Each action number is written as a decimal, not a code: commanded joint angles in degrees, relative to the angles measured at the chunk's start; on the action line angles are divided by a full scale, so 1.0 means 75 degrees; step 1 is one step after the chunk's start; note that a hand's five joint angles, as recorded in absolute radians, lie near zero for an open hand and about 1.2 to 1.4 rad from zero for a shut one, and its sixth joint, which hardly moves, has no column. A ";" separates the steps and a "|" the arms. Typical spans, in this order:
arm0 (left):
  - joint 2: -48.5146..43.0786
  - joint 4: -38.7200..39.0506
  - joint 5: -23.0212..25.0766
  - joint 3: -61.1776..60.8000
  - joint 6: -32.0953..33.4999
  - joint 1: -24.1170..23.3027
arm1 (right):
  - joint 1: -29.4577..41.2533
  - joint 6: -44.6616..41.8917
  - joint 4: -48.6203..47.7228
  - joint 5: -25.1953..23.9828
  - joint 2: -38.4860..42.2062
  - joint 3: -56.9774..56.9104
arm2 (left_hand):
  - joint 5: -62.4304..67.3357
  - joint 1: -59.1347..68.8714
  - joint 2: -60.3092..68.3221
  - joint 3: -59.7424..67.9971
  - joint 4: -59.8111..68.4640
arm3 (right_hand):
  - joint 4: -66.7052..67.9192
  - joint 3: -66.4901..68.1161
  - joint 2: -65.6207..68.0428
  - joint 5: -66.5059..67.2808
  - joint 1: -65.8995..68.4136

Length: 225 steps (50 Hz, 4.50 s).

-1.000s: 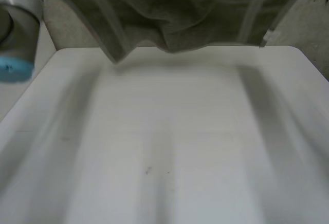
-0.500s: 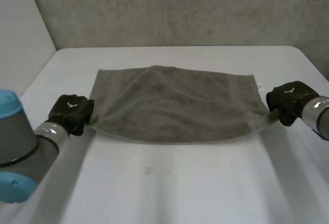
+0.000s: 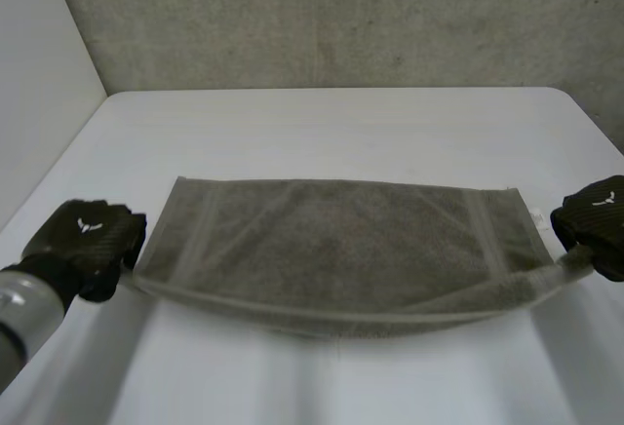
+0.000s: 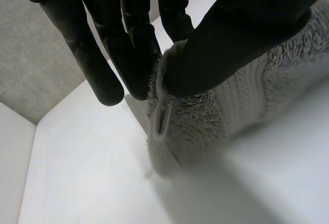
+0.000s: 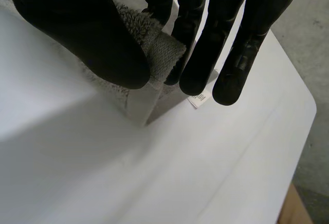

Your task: Fold the towel.

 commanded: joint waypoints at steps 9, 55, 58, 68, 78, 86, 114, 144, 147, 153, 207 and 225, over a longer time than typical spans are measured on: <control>-0.4467 0.1367 -0.0143 0.3980 -0.0243 -0.0786 | 0.0480 0.2414 -0.1612 0.0162 0.3125 -0.2258 | 0.1452 0.1600 0.1382 0.1376 0.1363 | 0.1568 0.1614 0.1648 0.1764 0.0220; -0.4943 0.1379 -0.0987 0.5220 -0.0607 -0.1209 | 0.1488 0.3516 -0.3604 0.1406 0.2189 -0.1852 | -0.7881 -0.7733 -0.7952 -0.7957 -0.7971 | -0.7765 -0.7720 -0.7685 -0.7569 -0.9113; -0.4333 0.1461 -0.0976 0.4283 -0.0607 -0.1197 | 0.1488 0.3504 -0.3616 0.1241 0.2047 -0.1485 | -0.7881 -0.7733 -0.7952 -0.7957 -0.7971 | -0.7765 -0.7720 -0.7685 -0.7569 -0.9113; -0.3265 0.2901 -0.0987 0.2042 -0.0864 -0.1255 | 0.0867 0.3457 -0.4107 0.0550 0.1520 0.0517 | -0.7875 -0.7727 -0.7946 -0.7951 -0.7965 | -0.5339 -0.5293 -0.5259 -0.5143 -0.6687; -0.3089 0.3266 -0.0976 0.1642 -0.1708 -0.1314 | 0.0527 0.3200 -0.5102 0.0327 0.1625 0.1455 | -0.7852 -0.7704 -0.7923 -0.7929 -0.7942 | -0.4569 -0.4524 -0.4490 -0.4373 -0.5917; -0.3077 0.3266 -0.0976 0.1595 -0.1756 -0.1314 | 0.0492 0.2626 -0.5596 0.0069 0.2139 0.1668 | -0.7875 -0.7727 -0.7945 -0.7951 -0.7964 | -0.4008 -0.3963 -0.3929 -0.3813 -0.5356; -0.3077 0.3278 -0.0976 0.1513 -0.1756 -0.1314 | 0.0117 0.2508 -0.6288 0.0069 0.2879 0.1363 | -0.7881 -0.7733 -0.7952 -0.7957 -0.7971 | 0.1568 0.1614 0.1648 0.1764 0.0220; -0.2912 0.3289 -0.0976 0.1419 -0.1756 -0.1244 | 0.0298 0.2621 -0.4424 0.0256 0.2023 -0.1365 | -0.7881 -0.7733 -0.7952 -0.7957 -0.7971 | 0.1568 0.1614 0.1648 0.1764 0.0220; -0.2901 0.3289 -0.0976 0.1407 -0.1756 -0.1244 | 0.1447 0.3139 -0.4506 0.0244 0.2210 -0.1787 | -0.7881 -0.7733 -0.7952 -0.7957 -0.7971 | 0.1568 0.1614 0.1648 0.1764 0.0220; -0.2854 0.3278 -0.0987 0.1396 -0.1756 -0.1244 | 0.4363 0.3328 -0.4589 0.0490 0.3321 -0.2970 | -0.7881 -0.7733 -0.7952 -0.7957 -0.7971 | 0.1568 0.1614 0.1648 0.1764 0.0220; -0.2784 0.3325 -0.0987 0.1314 -0.1756 -0.1701 | 0.2965 0.3751 -0.6543 0.0924 0.2620 0.1421 | -0.7881 -0.7733 -0.7952 -0.7957 -0.7971 | 0.0198 0.0244 0.0278 0.0394 -0.1150; -0.2760 0.3313 -0.0987 0.1290 -0.1767 -0.1677 | 0.3210 0.3727 -0.6663 0.1006 0.2914 0.0308 | -0.7881 -0.7733 -0.7952 -0.7957 -0.7971 | 0.1568 0.1614 0.1648 0.1764 0.0220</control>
